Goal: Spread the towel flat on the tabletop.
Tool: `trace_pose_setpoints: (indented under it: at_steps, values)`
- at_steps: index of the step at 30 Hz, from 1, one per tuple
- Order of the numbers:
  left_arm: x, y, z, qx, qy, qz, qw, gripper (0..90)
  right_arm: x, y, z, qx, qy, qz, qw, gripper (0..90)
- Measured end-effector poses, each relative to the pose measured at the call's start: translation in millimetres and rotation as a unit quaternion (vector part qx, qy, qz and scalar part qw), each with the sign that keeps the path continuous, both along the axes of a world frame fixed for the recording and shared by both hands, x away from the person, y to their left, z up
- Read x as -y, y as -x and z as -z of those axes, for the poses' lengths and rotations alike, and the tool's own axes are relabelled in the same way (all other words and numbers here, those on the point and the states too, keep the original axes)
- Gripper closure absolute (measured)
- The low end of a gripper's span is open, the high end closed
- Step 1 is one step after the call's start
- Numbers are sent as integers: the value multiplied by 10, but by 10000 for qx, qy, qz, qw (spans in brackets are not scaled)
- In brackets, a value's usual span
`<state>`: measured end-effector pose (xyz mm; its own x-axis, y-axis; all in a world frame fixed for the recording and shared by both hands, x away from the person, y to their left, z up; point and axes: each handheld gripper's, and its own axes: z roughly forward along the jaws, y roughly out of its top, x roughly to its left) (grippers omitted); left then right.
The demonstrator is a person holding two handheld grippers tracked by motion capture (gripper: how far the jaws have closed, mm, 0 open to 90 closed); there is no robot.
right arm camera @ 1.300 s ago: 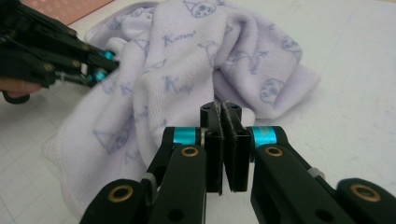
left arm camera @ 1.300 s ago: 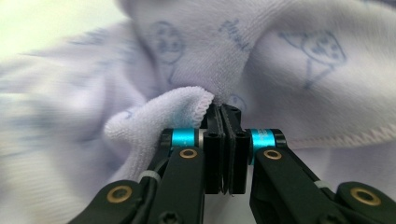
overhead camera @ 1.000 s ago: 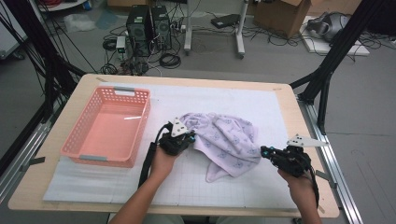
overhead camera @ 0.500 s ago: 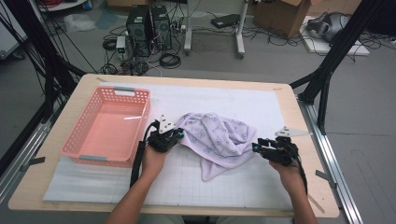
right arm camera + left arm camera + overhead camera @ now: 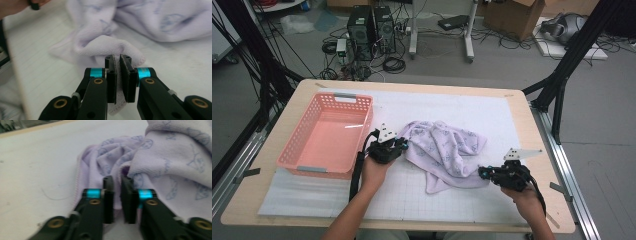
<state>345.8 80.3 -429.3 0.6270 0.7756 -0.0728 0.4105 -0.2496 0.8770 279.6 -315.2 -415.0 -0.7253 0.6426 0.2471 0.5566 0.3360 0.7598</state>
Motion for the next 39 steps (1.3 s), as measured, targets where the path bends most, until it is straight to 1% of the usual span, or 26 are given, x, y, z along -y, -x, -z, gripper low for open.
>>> trace_pose_setpoints:
  at_steps: [3,5,6,7,8,9,10,11,12,13,14,16,18,19,21,24,26,27,29,31,33,35,36,37,38,39]
  values:
    - [47,91,22,-64,158,214,9996,539,-129,144,-18,31,82,-480,9988,821]
    - [71,133,44,-116,52,359,9993,476,-205,225,-47,147,93,-770,9969,748]
    - [87,148,53,-182,-68,431,9989,457,-218,247,-76,246,16,-834,9962,731]
    - [97,170,66,-196,-89,489,9986,439,-208,248,-109,363,-109,-853,9956,703]
    - [104,179,72,-208,-59,511,9985,438,-173,236,-154,499,-326,-760,9953,680]
    - [112,182,72,-246,-128,564,9980,436,-143,222,-178,584,-461,-665,9950,672]
    - [124,184,78,-247,-82,550,9981,429,-86,186,-210,714,-579,-437,9948,657]
    - [139,182,84,-273,-56,548,9981,428,-53,155,-218,812,-600,-281,9945,654]
    - [151,178,90,-275,-27,566,9980,424,-12,103,-221,890,-549,1,9945,669]
    - [169,178,98,-301,3,574,9979,423,2,62,-213,937,-415,166,9946,687]
    - [188,179,104,-321,25,619,9976,423,2,-1,-188,932,-151,339,9950,712]
    - [221,191,109,-341,-3,710,9969,421,-52,-159,-75,880,409,547,9938,748]
    - [236,207,102,-325,-43,754,9966,421,-121,-273,17,805,776,546,9922,762]
    - [237,211,100,-325,-37,774,9965,421,-164,-331,56,788,935,522,9911,782]
    - [236,210,103,-342,-50,803,9962,421,-247,-427,115,726,1061,389,9909,809]
    - [252,204,126,-409,-150,928,9947,433,-414,-525,198,420,1003,-34,9941,820]
    - [289,211,149,-416,-224,1052,9933,519,-549,-539,237,261,884,-351,9951,823]
    - [314,210,161,-478,-282,1062,9928,527,-618,-542,253,204,843,-467,9951,816]
    - [355,203,191,-609,-424,1077,9914,597,-740,-550,275,118,732,-616,9953,742]
    - [373,197,203,-625,-407,1073,9914,632,-823,-569,290,-7,429,-731,9964,643]
    - [373,193,205,-654,-338,1032,9919,668,-913,-598,332,-238,158,-786,9965,578]
    - [361,191,200,-627,-332,1022,9922,725,-980,-583,335,-210,228,-687,9972,630]
    - [353,192,192,-601,-311,1010,9926,780,-985,-576,326,-240,251,-699,9969,791]
    - [343,195,182,-519,-302,943,9937,831,-984,-568,326,-318,191,-725,9967,819]
    - [317,191,164,-456,-270,890,9946,844,-977,-556,316,-322,230,-666,9970,831]
    - [291,188,148,-398,-240,845,9953,852,-953,-534,284,-225,309,-599,9975,835]
